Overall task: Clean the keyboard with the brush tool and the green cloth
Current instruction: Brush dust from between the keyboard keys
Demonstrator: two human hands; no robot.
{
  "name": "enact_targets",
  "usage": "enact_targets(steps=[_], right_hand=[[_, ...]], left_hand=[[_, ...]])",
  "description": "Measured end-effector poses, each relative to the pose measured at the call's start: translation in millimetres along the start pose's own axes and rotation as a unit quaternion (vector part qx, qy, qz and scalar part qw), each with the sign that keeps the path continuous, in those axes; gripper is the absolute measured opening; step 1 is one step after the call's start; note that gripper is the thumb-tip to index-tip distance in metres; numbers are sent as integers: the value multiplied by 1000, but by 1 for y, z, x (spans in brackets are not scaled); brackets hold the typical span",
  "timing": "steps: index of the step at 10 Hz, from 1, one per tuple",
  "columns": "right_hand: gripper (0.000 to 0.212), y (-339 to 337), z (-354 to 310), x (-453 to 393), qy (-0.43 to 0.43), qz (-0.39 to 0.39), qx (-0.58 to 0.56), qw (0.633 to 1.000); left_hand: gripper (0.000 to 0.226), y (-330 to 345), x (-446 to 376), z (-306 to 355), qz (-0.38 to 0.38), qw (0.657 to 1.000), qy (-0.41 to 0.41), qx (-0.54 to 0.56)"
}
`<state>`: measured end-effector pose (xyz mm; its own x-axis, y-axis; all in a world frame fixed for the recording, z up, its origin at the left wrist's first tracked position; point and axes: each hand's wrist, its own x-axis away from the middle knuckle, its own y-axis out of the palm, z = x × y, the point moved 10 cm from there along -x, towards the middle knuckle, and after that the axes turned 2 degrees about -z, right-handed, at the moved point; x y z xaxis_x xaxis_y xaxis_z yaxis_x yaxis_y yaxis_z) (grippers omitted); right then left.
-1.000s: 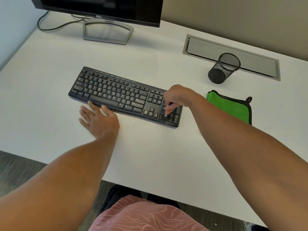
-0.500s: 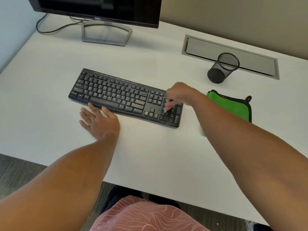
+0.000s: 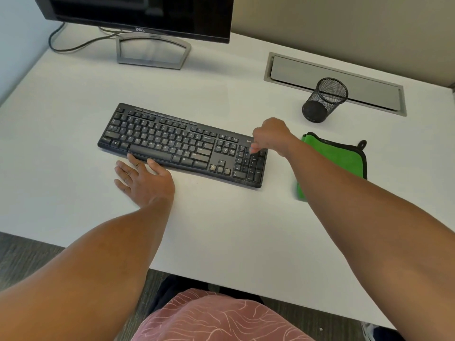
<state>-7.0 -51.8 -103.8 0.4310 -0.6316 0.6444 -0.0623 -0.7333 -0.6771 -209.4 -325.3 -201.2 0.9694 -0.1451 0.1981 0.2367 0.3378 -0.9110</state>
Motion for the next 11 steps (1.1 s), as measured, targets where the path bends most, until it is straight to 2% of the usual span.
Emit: enact_targets(steps=[1,2,3,4,5,6,7,9,10,11], right_hand=[[21,-2,2,6,10,-2,21,1000],[26,30,13,5,51,-116,-52,991],[25,23,14,7,79,-103,-94,987],[31,-1,8,8,46,5,-75,996],[25,11,6,4,23,-29,-47,998],[14,36,22,7,108,-89,-204,969],[21,28,20,-3,70,-74,-184,978],[31,-14,26,-2,60,52,-166,983],[29,12,34,7,103,-12,-153,983],[21,39,30,7,92,-119,-152,977]], left_hand=[[64,0,1,1,1,1000,1,-1],[64,1,0,0,0,1000,0,-3],[65,2,-1,-1,-2,1000,-2,-5],[65,3,-2,-1,-2,1000,-2,-7],[65,3,-2,-1,-2,1000,-2,-8],[65,3,-1,-1,-4,1000,-2,-8],[65,3,-1,-1,-4,1000,-1,-8],[65,3,-1,-1,-4,1000,-1,-8],[65,2,-1,0,-4,1000,-2,-6],[65,2,-1,-1,-3,1000,-4,-6]])
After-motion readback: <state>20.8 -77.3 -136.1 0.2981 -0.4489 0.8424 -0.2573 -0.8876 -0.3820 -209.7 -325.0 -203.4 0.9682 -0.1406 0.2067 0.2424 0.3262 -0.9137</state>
